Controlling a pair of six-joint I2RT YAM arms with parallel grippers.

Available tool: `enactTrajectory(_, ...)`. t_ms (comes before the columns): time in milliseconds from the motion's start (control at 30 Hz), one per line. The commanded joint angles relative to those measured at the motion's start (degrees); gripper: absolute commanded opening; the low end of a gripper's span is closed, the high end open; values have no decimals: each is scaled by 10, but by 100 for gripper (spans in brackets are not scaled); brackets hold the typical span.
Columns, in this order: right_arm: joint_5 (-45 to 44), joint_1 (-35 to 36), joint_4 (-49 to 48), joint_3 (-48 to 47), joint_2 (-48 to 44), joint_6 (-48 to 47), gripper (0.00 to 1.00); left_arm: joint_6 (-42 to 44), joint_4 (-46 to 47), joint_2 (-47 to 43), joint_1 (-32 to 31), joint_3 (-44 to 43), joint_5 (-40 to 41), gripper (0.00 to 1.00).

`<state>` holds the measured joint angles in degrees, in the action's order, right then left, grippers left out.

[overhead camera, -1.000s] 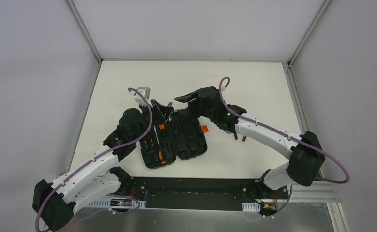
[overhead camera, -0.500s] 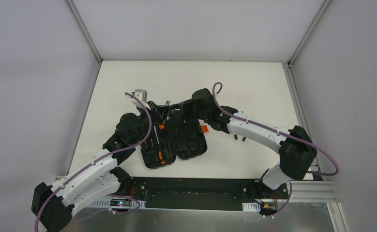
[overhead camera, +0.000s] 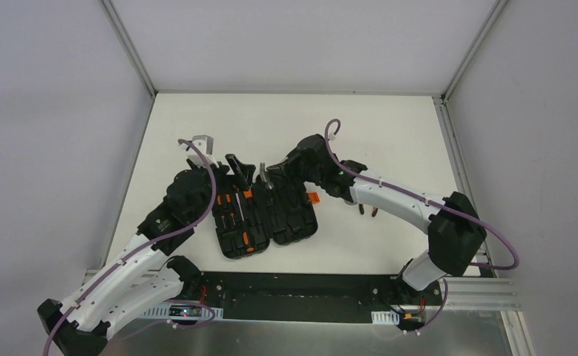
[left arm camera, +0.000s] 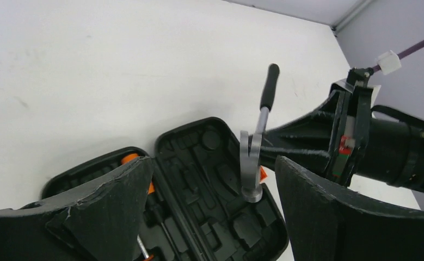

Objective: Pack the tool kit
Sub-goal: Place the hammer in the toolbox.

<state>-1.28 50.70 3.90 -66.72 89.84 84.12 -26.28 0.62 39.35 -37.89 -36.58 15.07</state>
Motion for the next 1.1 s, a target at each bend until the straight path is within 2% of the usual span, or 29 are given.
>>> enactTrajectory(0, 25, -4, 74, -50, 4, -213, 0, 56, -210, -11, 0, -130, 78, 88)
enactTrajectory(167, 46, 7, 261, -129, 41, -446, 0, 111, -352, 12, 7, -201, 121, 95)
enactTrajectory(400, 39, 49, 402, -172, 85, -635, 0, 148, -358, 7, 28, -163, 188, 98)
enactTrajectory(667, 0, 114, 449, -221, 158, -695, 0, 171, -327, -13, 52, -95, 251, 99)
enactTrajectory(1067, -85, 121, 405, -195, 178, -654, 0, 179, -297, -33, 69, -64, 264, 99)
